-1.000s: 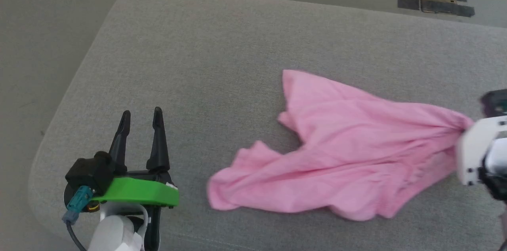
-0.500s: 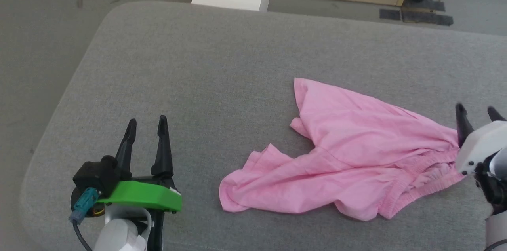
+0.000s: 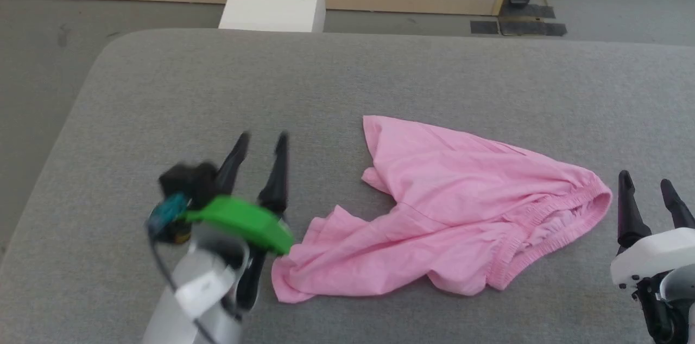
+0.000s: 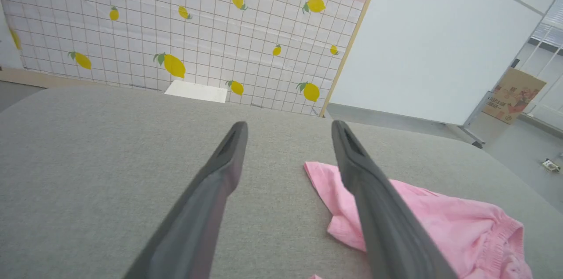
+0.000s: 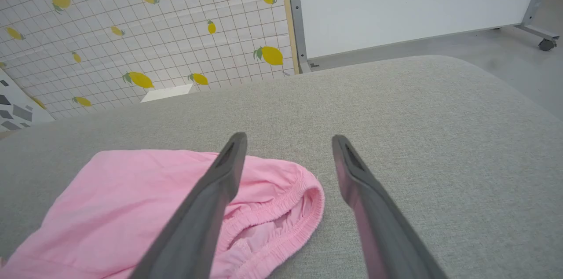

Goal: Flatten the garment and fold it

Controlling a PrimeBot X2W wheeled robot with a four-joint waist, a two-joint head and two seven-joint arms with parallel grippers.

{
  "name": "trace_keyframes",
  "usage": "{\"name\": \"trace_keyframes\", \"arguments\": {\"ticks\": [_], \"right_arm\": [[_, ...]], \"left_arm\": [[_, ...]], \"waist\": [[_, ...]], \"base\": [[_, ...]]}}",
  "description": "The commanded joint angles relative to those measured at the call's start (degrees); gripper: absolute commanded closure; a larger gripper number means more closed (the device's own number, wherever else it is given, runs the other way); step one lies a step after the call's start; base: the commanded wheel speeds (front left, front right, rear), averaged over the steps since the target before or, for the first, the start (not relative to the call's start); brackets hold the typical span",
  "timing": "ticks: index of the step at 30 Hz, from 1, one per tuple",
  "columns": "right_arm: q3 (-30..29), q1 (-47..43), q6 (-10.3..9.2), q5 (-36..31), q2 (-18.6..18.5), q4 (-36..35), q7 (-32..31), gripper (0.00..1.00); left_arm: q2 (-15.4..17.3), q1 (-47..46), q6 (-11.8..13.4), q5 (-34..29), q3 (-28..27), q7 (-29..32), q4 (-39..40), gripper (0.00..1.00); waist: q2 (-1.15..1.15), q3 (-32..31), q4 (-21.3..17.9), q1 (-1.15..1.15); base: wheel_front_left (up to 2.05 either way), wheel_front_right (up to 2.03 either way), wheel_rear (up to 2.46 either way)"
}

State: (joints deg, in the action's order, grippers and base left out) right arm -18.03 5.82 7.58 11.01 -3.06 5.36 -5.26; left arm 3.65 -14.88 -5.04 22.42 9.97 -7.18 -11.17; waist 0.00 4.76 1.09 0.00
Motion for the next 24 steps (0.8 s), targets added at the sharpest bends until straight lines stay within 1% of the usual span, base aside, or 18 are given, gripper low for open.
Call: {"name": "trace_keyframes", "arguments": {"ticks": [1,3,6,7,12,14,16,17,20,22,23,24], "right_arm": [[0.3,-0.6,-0.09,0.6,0.1,-0.5,0.3,0.0],[1.1,-0.8,-0.09,1.8,0.1,-0.5,0.5,0.0],[2.7,-0.5,-0.09,3.1,0.2,-0.1,0.6,0.0],[3.1,-0.3,-0.09,3.2,0.2,0.1,0.8,0.0],[5.1,1.2,-0.09,4.2,0.2,1.2,1.6,0.0],[5.8,1.8,-0.09,4.5,0.2,1.5,2.0,0.0],[6.1,2.2,-0.09,4.7,0.2,1.8,2.4,0.0],[6.0,2.6,-0.09,4.7,0.2,2.1,3.0,0.0],[6.2,3.2,-0.09,4.8,0.2,2.6,3.5,0.0],[6.2,3.5,-0.09,4.8,0.2,2.9,3.9,0.0],[6.2,3.8,-0.09,4.7,0.2,3.4,4.3,0.0],[6.1,3.8,-0.09,4.6,0.2,3.5,4.4,0.0]], "left_arm": [[-0.3,-3.8,-0.5,0.9,1.3,1.4,-1.5,0.0],[-0.5,-8.2,-0.7,1.5,3.9,5.0,-5.0,0.0],[-0.7,-14.5,-0.4,3.3,7.0,12.0,-11.4,0.0],[-0.7,-16.1,0.1,4.1,7.7,13.9,-13.2,0.0],[-0.8,-23.4,3.2,6.7,14.1,27.9,-22.4,0.0],[-0.8,-25.6,4.5,7.5,15.9,32.3,-24.6,0.0],[-0.8,-27.4,5.6,7.3,17.4,35.1,-26.4,0.0],[-0.8,-28.8,6.7,7.2,18.3,36.6,-27.8,0.0],[-0.8,-30.1,8.0,6.9,19.3,38.6,-30.3,0.0],[-0.8,-30.4,8.4,6.9,19.9,39.6,-31.7,0.0],[-0.8,-30.1,8.1,8.1,20.2,40.1,-32.8,0.84],[-0.8,-29.9,7.8,8.9,20.4,40.1,-32.8,1.0]], "waist": [[0.0,1.1,-1.0,0.0],[0.0,1.8,-1.8,0.0],[0.0,3.0,-3.3,0.0],[0.0,3.4,-3.7,0.0],[0.0,5.7,-6.3,0.0],[0.0,6.9,-7.2,0.0],[0.0,7.9,-7.8,0.0],[0.0,8.7,-8.2,0.0],[0.0,9.6,-8.9,0.0],[0.0,10.0,-9.0,0.0],[0.0,10.2,-9.1,0.0],[0.0,10.1,-9.0,0.0]], "base": [[0.0,0.0,0.0],[0.0,0.0,0.0],[0.0,0.0,0.0],[0.0,0.0,0.0],[0.0,0.0,0.0],[0.0,0.0,0.0],[0.0,0.0,0.0],[0.0,0.0,0.0],[0.0,0.0,0.0],[0.0,0.0,0.0],[0.0,0.0,0.0],[0.0,0.0,0.0]]}}
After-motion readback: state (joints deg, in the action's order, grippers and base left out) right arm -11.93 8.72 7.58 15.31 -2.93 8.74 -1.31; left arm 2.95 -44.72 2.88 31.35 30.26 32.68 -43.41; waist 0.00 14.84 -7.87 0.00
